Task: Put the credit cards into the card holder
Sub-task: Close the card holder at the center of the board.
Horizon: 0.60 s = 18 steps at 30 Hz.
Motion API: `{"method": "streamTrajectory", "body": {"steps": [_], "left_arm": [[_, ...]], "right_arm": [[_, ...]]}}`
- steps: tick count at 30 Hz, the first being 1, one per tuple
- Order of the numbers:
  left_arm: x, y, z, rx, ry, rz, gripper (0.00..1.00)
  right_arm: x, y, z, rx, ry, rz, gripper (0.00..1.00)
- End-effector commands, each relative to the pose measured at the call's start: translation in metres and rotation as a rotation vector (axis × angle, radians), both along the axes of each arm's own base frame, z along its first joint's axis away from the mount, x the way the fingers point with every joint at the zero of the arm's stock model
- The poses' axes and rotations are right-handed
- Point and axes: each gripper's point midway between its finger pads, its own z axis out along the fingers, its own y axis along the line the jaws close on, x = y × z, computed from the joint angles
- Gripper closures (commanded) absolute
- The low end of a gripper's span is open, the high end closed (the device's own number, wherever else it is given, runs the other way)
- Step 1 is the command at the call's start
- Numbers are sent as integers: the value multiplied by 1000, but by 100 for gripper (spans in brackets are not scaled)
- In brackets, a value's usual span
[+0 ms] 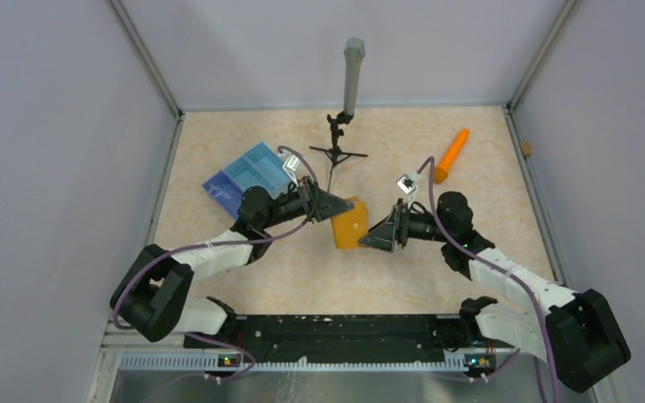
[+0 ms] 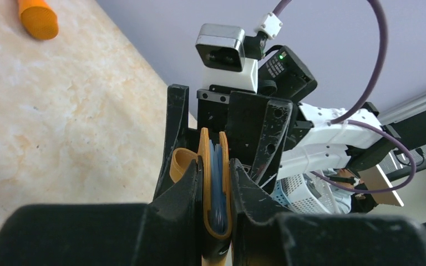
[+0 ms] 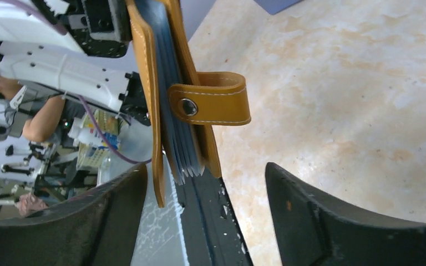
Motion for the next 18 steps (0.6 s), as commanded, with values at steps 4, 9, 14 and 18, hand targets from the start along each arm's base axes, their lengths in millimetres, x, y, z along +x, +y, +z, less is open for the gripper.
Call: {"method": "streamTrajectory", "body": {"steps": [4, 9, 14, 18], "left_arm": [[-13, 5, 34, -92, -90, -35, 100], [-17, 5, 37, -118, -80, -57, 100], [-18, 2, 27, -87, -61, -87, 76], [-14, 4, 9, -5, -56, -41, 27]], "right_arm": [[-10, 9, 45, 157, -129, 92, 41], [-10, 18, 51, 184, -148, 109, 59], [-4, 24, 52, 188, -147, 85, 94], [3, 22, 51, 173, -149, 31, 100]]}}
